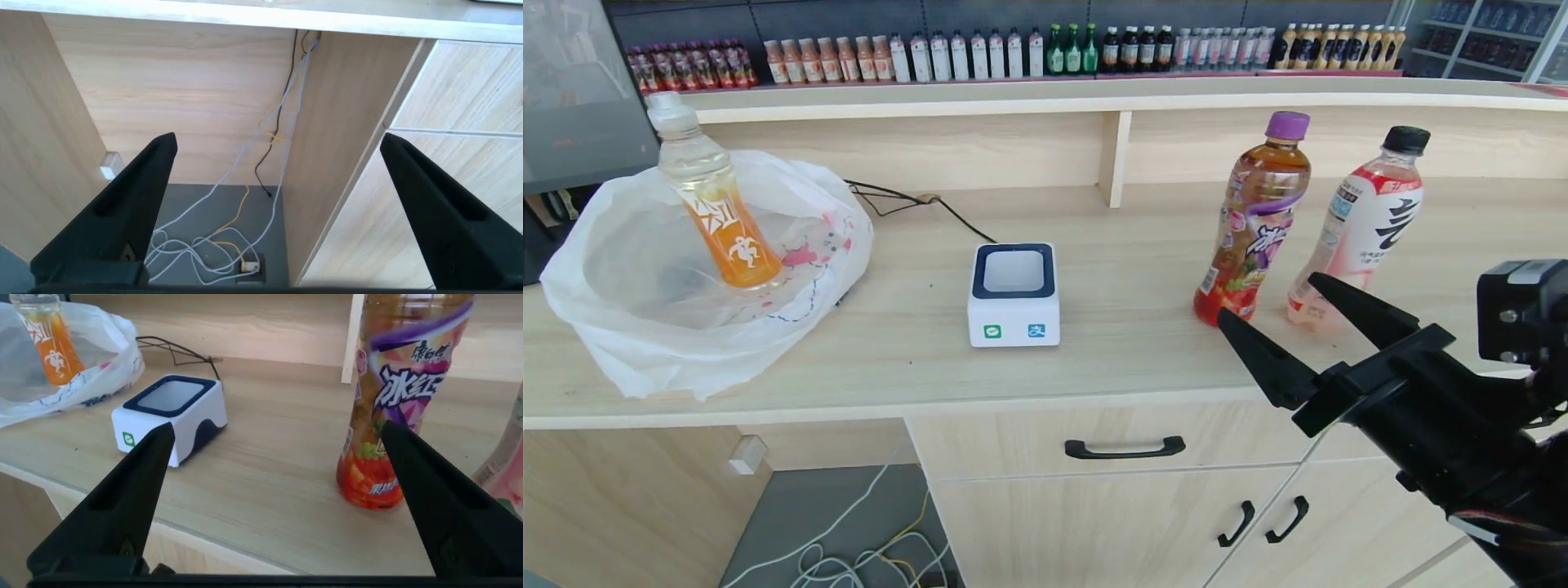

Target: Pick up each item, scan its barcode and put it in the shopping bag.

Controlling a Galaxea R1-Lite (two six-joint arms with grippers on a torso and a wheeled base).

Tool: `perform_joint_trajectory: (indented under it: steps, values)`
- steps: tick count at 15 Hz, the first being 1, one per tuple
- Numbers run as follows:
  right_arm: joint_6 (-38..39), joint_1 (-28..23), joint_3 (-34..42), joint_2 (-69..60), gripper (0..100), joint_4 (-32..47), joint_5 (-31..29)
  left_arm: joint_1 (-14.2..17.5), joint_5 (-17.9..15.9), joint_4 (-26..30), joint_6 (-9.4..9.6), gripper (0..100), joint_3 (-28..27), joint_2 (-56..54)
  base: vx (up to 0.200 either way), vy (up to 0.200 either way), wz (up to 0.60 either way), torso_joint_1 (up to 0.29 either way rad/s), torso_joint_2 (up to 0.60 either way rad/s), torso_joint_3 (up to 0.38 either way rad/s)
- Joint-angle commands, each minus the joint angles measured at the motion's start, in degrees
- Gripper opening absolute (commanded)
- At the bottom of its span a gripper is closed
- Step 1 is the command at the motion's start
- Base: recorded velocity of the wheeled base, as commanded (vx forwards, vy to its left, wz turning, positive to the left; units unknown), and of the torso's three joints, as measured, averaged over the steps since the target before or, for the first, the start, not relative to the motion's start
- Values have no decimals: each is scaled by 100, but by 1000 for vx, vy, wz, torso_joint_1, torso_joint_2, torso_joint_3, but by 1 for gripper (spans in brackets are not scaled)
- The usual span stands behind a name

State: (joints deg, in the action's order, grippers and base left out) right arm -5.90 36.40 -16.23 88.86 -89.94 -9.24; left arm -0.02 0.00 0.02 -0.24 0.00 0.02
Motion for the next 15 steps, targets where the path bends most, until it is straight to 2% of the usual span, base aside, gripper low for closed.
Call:
perform_joint_trajectory:
  steps: [1, 12, 15]
  values:
    - [1, 7, -65, 97, 100, -6, 1, -6, 0, -2, -2, 100, 0, -2, 0, 0, 0, 0, 0, 0]
    - [-131, -10, -663, 615, 100, -6, -16, -6, 0, -2, 24, 100, 0, -2, 0, 0, 0, 0, 0, 0]
    - [-78, 16, -1023, 932, 100, -6, -570, -6, 0, -2, 24, 100, 0, -2, 0, 0, 0, 0, 0, 0]
